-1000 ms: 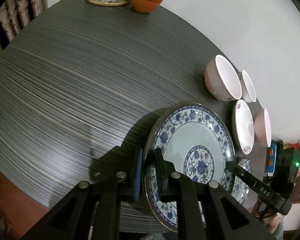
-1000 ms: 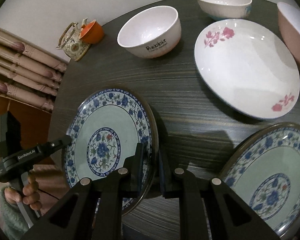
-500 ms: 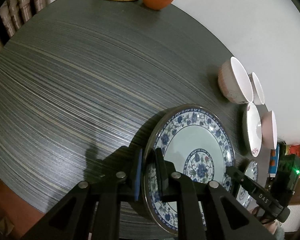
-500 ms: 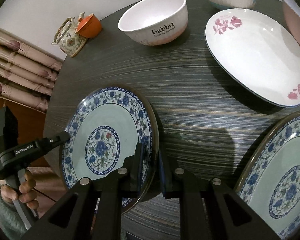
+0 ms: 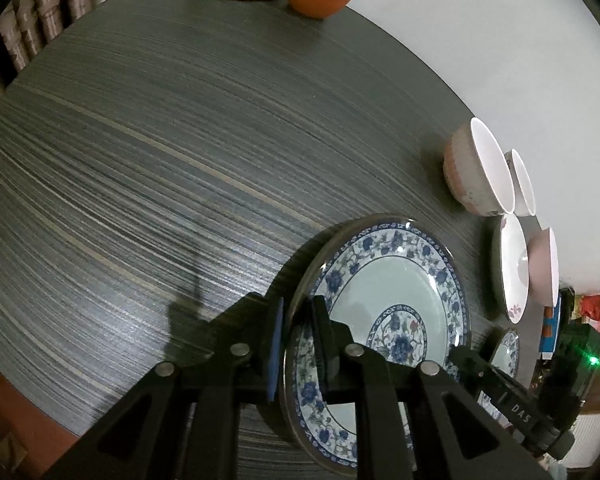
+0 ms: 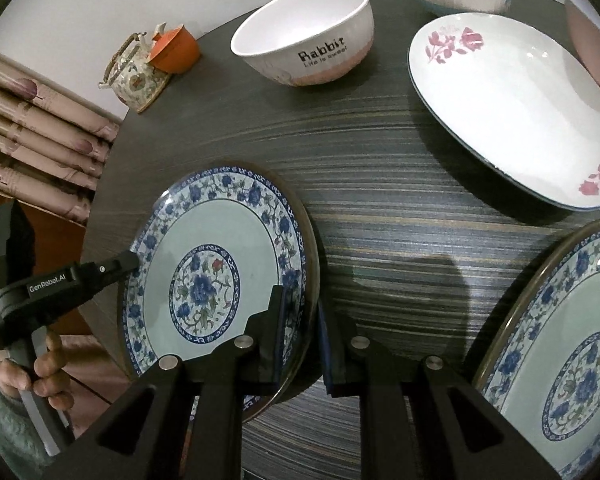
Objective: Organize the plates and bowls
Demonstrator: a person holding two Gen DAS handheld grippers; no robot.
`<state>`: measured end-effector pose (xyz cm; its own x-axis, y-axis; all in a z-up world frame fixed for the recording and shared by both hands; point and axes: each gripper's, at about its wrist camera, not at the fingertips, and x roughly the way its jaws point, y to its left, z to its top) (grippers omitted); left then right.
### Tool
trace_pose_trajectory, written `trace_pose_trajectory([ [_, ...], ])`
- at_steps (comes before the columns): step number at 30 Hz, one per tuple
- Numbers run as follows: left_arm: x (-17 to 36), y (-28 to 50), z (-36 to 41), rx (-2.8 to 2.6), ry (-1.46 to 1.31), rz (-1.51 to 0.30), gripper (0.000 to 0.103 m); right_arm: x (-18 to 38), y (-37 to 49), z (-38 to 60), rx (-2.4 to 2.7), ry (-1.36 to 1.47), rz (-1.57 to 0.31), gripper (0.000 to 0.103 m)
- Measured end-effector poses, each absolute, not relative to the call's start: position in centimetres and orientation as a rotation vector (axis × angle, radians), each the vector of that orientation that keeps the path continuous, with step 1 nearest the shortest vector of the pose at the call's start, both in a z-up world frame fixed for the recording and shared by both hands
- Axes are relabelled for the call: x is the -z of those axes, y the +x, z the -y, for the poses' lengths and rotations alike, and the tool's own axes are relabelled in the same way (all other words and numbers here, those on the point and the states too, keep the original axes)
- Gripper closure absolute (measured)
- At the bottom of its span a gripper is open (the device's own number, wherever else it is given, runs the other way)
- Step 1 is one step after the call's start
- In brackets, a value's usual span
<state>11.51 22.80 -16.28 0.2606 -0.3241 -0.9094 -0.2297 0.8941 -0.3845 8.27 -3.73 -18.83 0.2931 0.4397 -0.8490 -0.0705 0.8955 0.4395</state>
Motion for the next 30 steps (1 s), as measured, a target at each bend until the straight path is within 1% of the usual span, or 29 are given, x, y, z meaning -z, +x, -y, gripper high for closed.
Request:
trace_pose_trajectory([
  [12, 16.5, 11.8, -22.7, 0.018, -0.489, -1.329, 0.087, 19.1, 8.6, 3.0, -0.352, 0.338, -1.258, 0.085],
  [17, 15.2, 11.4, -23.3, -0.052, -0.475, -1.282, 0.085, 18.6, 8.4, 3.6, -0.354, 0.350, -1.245, 0.074],
  [18, 14.8, 11.2, -23.2, -0.064, -0.463, -1.270, 0.082, 18.3, 8.3, 3.7, -0.349, 0.345, -1.238, 0.073],
  [21, 13.2, 10.5, -22.1, -0.105, -0.385, -1.229, 0.070, 17.3, 8.0, 4.0, -0.337, 0.309, -1.206, 0.066],
  [22, 12.4, 10.1, -21.4, -0.118, -0.345, -1.207, 0.069, 16.8, 7.9, 4.1, -0.326, 0.289, -1.193, 0.064],
  [29, 9.0, 8.1, -16.0, -0.075, -0.221, -1.109, 0.067, 14.6, 5.9, 5.1, -0.277, 0.208, -1.120, 0.062],
  [30, 8.7, 7.7, -15.2, -0.068, -0.209, -1.103, 0.063, 14.3, 5.5, 5.1, -0.266, 0.187, -1.112, 0.062],
])
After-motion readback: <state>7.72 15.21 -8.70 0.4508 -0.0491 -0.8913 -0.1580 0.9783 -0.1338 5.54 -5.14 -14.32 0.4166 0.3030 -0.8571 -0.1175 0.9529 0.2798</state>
